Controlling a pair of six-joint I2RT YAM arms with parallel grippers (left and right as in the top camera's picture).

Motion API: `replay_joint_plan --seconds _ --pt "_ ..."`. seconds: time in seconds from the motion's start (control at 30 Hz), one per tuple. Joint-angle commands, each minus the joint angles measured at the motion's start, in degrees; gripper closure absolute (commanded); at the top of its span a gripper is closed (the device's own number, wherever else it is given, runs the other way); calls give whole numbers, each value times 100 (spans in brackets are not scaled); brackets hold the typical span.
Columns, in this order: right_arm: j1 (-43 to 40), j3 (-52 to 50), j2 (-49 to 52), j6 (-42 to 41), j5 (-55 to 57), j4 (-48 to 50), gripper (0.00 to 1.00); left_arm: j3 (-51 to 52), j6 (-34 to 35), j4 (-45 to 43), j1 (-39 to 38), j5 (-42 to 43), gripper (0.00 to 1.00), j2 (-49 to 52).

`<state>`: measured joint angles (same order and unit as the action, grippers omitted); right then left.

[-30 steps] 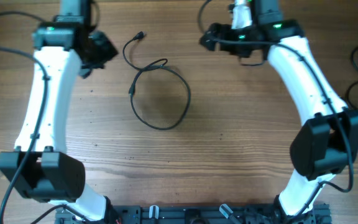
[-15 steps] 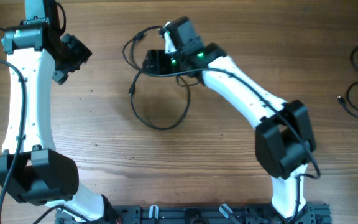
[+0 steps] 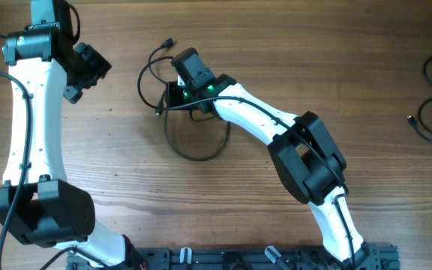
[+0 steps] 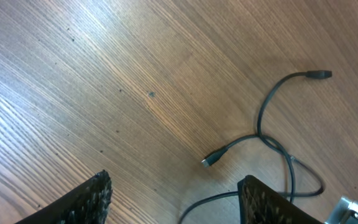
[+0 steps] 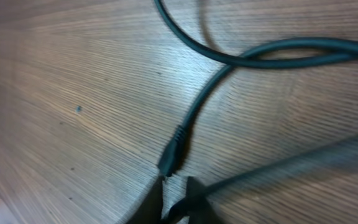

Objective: Untangle cables

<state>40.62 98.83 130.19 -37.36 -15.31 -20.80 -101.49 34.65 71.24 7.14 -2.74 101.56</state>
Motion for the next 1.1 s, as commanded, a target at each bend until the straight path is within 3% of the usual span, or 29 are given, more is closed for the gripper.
replay_joint_plan --seconds 0.0,0.4,0.6,0.83,1.07 --pt "-37 31 -46 339 24 -254 96 -72 52 39 11 -55 31 -50" --pt "-1049 35 -2592 1574 136 -1355 96 -72 52 39 11 -55 31 -50" --pt "-2070 286 -3307 1895 1368 -1259 96 -72 52 61 11 -55 31 -50" --pt "-3923 704 -3213 1934 1419 -699 96 -72 55 81 11 33 32 -50" --pt "-4872 704 -2616 1928 1377 -122 96 -72 55 76 11 31 32 -50"
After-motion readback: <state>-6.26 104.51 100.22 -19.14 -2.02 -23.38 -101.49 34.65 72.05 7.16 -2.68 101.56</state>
